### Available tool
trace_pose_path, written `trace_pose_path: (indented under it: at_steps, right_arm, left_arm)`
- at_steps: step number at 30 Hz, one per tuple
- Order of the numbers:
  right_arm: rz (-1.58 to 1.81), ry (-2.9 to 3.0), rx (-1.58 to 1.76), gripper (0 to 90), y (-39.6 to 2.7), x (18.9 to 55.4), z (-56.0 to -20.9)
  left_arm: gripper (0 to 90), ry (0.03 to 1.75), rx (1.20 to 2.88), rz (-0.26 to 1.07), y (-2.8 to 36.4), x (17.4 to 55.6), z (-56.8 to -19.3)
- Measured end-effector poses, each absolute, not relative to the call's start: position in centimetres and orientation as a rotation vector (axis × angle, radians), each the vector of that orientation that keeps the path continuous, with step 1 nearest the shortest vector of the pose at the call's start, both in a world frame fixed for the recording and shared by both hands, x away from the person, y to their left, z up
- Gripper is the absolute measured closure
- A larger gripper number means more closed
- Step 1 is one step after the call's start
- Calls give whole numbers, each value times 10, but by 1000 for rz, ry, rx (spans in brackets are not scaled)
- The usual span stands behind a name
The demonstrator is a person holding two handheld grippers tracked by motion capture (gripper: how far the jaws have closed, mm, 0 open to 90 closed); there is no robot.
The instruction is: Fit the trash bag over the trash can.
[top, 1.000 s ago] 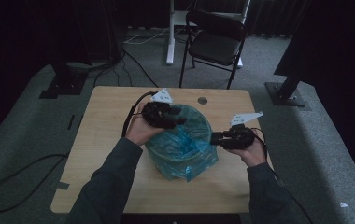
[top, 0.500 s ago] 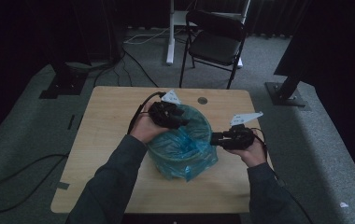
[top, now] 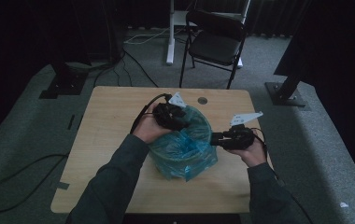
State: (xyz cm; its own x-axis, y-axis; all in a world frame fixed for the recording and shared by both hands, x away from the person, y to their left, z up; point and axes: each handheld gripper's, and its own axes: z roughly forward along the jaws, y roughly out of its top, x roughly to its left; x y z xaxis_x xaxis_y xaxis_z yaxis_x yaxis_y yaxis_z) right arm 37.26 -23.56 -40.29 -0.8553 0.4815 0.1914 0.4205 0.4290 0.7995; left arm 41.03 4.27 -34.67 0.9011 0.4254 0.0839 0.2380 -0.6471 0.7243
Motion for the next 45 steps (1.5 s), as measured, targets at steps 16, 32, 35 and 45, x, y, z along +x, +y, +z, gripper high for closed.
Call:
trace_pose_path:
  at_steps: [16,32,35,45]
  right_arm:
    - [1425,2601,820,644,-236,373,-403]
    - [1429,2602,816,643,-236,375,-403]
    - [1427,2603,816,644,-236,374,-403]
    - [1428,2605,817,643,-236,374,-403]
  left_arm:
    - [539,384,2400,297,28,405,-352]
    - [539,385,2536,329,14,409,-366]
    - [538,395,2559,349,12,411,-368]
    - [527,410,2679,428,1,417,-376]
